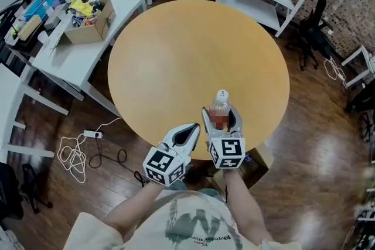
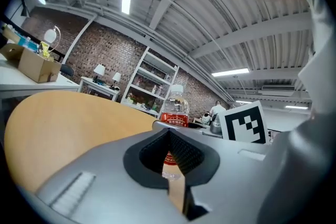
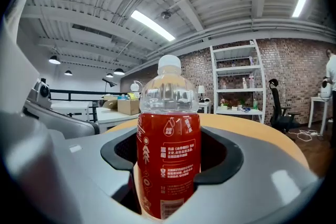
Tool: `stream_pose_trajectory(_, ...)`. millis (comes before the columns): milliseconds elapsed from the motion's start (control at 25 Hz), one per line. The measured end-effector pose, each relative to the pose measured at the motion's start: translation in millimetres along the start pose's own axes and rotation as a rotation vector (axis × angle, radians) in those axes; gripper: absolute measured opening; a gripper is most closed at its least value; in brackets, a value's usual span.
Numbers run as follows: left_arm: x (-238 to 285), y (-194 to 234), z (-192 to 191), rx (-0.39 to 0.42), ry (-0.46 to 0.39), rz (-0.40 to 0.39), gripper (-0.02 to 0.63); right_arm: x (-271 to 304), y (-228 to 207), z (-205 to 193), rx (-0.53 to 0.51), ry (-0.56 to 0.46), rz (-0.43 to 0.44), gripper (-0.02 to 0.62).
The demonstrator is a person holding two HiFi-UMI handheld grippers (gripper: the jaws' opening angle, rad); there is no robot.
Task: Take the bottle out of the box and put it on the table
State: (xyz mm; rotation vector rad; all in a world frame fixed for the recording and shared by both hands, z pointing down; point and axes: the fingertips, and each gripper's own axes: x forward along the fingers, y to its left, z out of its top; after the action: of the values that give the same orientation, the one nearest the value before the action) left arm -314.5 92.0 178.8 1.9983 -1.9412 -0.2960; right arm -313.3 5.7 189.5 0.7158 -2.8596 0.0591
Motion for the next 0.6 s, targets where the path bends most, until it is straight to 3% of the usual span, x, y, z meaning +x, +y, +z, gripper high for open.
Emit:
stream_pose_trajectory(320,-7,53,9,0.003,0.012,0.09,0.0,57,19,-10,0.022,0.007,0.041,0.301)
stream_pose_trajectory(600,13,70,13,0.034,0.042,0.081,0.0,86,13,-11,0.062,-0.029,0.004,0.302)
